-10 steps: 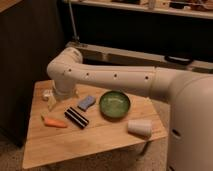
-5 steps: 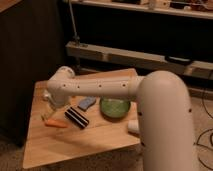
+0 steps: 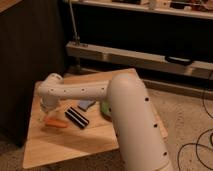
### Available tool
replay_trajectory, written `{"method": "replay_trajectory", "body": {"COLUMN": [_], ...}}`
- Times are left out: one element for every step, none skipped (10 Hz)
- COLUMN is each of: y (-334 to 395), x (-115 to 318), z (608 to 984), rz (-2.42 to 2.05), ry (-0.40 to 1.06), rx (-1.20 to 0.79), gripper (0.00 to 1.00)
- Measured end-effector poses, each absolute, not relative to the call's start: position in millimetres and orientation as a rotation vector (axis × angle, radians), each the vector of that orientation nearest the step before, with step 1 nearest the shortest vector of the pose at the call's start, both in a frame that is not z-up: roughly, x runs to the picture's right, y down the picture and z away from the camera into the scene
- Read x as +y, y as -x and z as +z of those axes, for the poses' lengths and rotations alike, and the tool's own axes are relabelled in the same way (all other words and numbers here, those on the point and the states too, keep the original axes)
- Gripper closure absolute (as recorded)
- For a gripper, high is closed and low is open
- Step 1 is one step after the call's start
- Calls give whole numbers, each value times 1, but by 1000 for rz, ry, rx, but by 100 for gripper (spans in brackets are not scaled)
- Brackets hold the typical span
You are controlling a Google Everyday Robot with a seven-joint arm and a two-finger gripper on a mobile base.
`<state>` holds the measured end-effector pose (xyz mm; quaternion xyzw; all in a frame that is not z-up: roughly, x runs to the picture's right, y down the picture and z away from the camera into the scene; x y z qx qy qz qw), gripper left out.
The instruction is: Drag the pepper across the table
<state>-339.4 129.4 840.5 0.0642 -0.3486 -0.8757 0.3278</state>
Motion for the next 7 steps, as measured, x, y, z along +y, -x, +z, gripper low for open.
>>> {"method": "replay_trajectory", "body": {"y": [342,340,338,335,333,332,332], "x": [132,133,134,135,139,142,147], "z": [840,837,834,833,833,832,832], "rz": [-2308,-2317,-2324,-2331,-2335,-2337,-2340], "ry": [-171,-171,-165,-154,-141,-133,-125], "rx": [-925,-931,-934,-939,-947,-955,-966], "gripper": [20,20,20,20,20,20,20]}}
